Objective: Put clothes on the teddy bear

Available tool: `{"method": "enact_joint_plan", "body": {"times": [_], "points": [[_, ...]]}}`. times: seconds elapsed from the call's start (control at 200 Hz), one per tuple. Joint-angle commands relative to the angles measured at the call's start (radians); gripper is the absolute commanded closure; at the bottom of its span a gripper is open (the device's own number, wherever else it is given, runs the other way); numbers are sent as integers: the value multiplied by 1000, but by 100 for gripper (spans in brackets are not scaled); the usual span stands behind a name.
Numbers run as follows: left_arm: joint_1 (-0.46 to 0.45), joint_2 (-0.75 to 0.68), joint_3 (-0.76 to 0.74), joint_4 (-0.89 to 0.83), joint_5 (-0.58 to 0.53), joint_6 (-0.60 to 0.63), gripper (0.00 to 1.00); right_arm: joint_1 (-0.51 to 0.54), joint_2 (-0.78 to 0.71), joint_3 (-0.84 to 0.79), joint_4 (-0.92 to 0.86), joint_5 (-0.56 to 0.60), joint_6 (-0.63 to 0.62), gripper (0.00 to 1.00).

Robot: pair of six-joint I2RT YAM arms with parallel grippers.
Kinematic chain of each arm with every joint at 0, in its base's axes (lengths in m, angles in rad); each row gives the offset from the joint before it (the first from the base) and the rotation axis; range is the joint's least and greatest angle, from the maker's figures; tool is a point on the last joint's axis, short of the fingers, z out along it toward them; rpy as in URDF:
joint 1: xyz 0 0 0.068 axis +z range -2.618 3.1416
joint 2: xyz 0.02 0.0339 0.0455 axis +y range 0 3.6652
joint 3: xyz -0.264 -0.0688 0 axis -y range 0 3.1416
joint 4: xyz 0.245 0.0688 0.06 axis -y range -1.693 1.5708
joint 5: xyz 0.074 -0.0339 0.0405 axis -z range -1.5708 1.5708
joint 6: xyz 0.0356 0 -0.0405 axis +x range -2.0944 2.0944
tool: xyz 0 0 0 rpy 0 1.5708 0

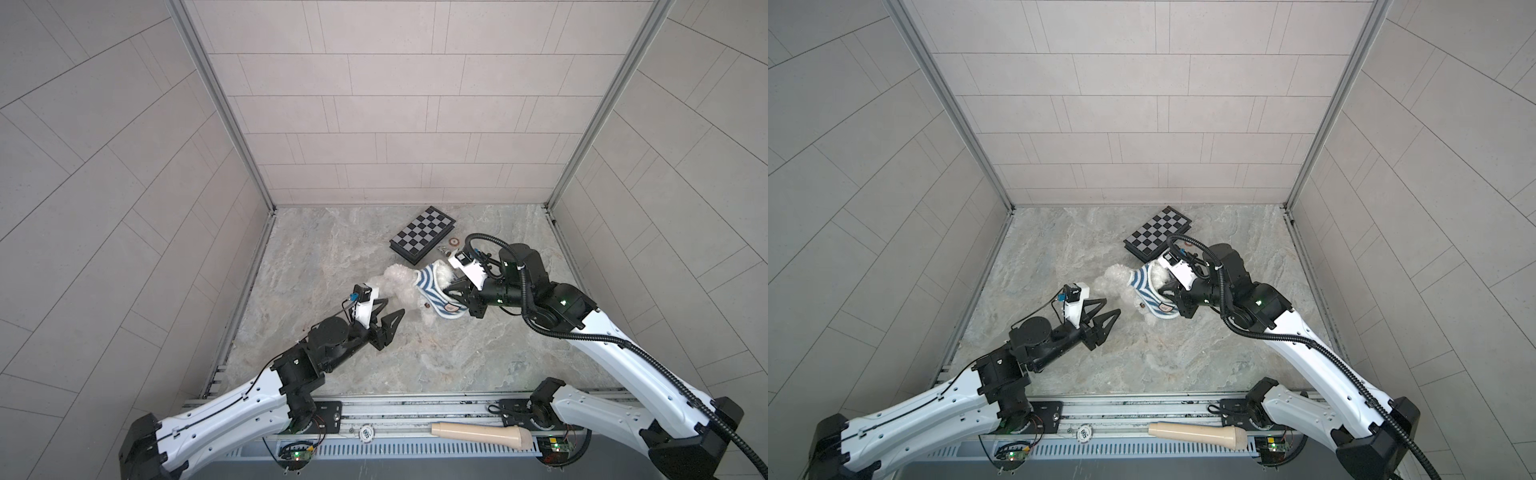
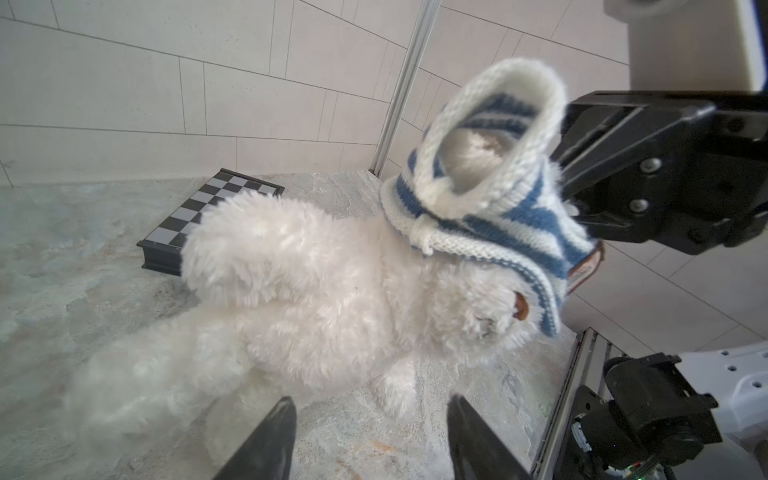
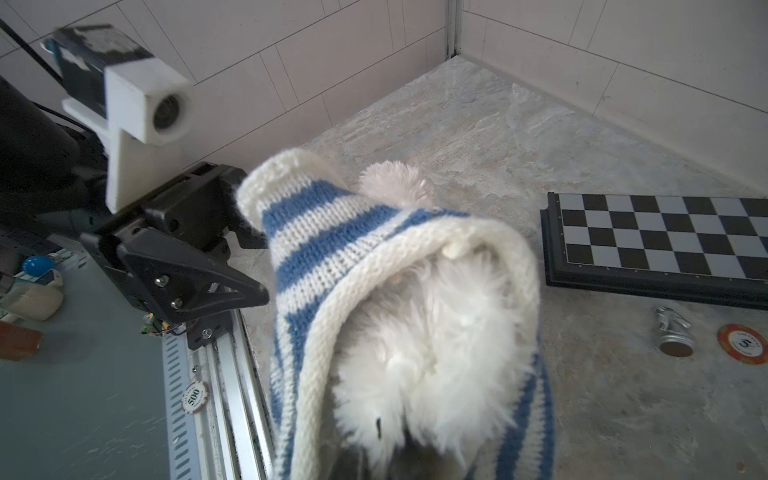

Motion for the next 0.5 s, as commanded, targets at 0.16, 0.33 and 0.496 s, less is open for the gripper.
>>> {"method": "enact_joint_plan", "body": {"times": [0.16, 0.33, 0.496], "points": [[35, 104, 78, 170, 183, -370, 66, 45, -72, -97, 310, 157, 37, 100], [39, 168, 68, 310, 181, -473, 73, 78, -107, -181, 438, 176, 51, 100], [43, 193, 77, 343, 177, -496, 73, 85, -127, -230, 488, 169, 30, 100]]}}
